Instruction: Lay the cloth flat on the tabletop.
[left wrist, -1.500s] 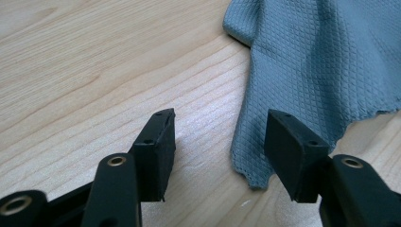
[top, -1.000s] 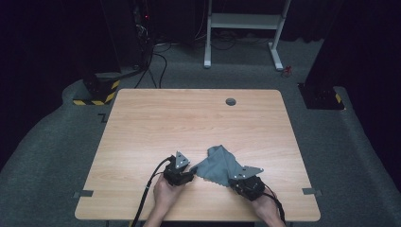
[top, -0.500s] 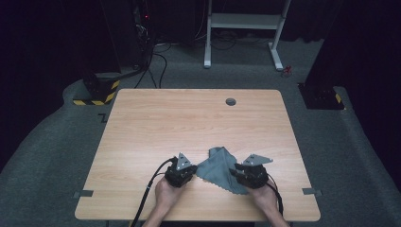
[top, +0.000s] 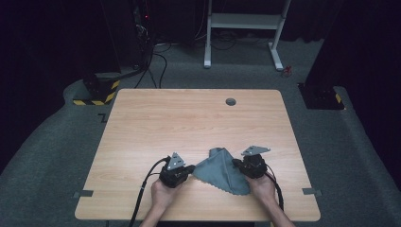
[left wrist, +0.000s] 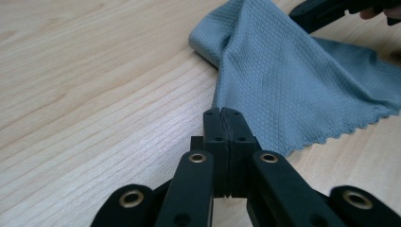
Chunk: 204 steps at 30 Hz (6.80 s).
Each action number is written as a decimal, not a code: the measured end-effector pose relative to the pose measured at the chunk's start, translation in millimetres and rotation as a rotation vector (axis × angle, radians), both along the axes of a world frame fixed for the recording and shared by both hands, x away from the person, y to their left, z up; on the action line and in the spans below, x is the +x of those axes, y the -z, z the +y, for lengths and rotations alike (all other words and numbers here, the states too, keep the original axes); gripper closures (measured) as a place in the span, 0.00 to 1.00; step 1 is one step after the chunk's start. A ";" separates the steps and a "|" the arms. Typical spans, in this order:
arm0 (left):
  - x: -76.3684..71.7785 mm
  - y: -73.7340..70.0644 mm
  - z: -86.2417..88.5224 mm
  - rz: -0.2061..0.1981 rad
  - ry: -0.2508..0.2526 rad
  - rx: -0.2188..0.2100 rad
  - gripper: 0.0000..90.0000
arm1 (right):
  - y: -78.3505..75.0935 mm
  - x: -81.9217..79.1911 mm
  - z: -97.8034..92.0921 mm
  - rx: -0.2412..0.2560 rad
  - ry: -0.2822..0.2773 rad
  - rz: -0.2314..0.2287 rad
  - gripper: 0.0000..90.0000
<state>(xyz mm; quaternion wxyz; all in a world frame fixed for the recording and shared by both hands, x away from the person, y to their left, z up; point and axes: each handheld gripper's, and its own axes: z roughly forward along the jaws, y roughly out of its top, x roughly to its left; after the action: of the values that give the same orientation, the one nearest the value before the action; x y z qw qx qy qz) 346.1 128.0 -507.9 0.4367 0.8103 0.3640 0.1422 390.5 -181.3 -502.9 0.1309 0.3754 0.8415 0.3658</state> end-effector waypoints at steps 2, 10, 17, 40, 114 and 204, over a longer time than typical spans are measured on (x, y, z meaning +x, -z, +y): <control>-5.0 -0.7 2.2 0.005 0.014 0.013 0.99 | -4.5 -10.2 -2.0 -0.001 -0.017 -0.029 0.99; -18.3 8.1 -0.1 0.073 0.061 0.036 0.98 | 0.0 -37.1 -6.6 -0.033 -0.088 -0.009 0.98; -5.0 -8.3 -11.3 0.015 0.005 0.036 0.63 | -11.9 -30.0 -7.7 0.021 -0.043 -0.049 0.82; 69.7 4.5 -75.4 0.178 0.045 0.080 0.78 | -6.2 -19.9 18.0 0.010 -0.136 -0.044 0.92; 11.8 17.2 -23.7 -0.017 -0.011 0.115 0.70 | -27.3 -13.5 32.3 0.130 -0.139 -0.066 0.80; 42.6 10.8 -7.2 -0.018 -0.148 0.179 0.61 | -16.8 26.0 12.2 -0.011 0.006 0.006 0.80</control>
<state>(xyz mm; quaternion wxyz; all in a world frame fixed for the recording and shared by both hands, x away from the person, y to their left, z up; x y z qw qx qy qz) 388.8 120.8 -518.6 0.3542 0.8157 0.4046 0.2133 416.5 -169.1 -486.1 0.1316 0.3784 0.8426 0.3599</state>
